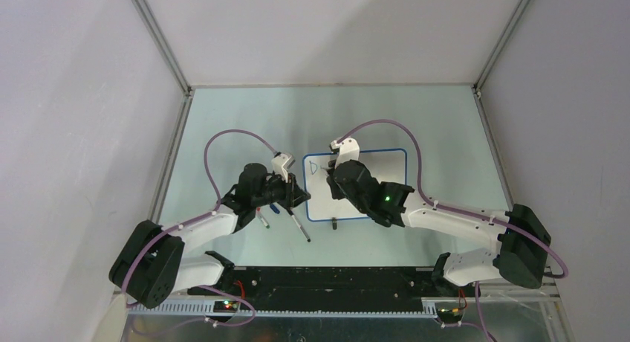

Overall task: Write a sentence on the whiteboard
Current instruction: Write a sentence with the whiteboard marker.

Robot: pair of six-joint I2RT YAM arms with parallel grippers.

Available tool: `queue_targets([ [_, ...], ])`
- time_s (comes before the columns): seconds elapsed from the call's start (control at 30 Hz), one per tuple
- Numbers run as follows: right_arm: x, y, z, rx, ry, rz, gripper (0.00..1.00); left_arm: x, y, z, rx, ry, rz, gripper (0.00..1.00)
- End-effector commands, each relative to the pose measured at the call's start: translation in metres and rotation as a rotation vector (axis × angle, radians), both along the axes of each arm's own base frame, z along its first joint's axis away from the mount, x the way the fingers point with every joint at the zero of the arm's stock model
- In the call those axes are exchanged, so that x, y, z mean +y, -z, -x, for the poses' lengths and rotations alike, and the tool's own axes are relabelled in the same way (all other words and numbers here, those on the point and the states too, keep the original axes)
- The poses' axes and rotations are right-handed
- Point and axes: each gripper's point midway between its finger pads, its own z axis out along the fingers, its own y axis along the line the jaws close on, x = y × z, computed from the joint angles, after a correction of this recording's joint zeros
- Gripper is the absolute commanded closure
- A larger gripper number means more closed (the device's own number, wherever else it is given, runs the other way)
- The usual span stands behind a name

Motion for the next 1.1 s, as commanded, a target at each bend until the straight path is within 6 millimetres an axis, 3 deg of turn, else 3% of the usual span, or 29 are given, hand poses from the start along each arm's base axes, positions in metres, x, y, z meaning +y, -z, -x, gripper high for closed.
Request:
queue_targets([
  [0.0,0.0033,-0.0158,-0.0035,-0.007,0.006,-0.025,1.0,-0.001,-0.0176,-0.0098,-0.079,-0.002,0.011,0.75],
  [0.57,0.0041,-0.0113,0.0022,0.021,-0.021,0.004,1.0,-0.0003,-0.017,-0.0096,-0.078,-0.005,0.009,0.75],
  [1.07,0.0077,-0.0125,-0.0047,0.02,-0.01,0.0,1.0,-0.0008,-0.0176,-0.0094,-0.08,-0.003,0.011,0.75],
])
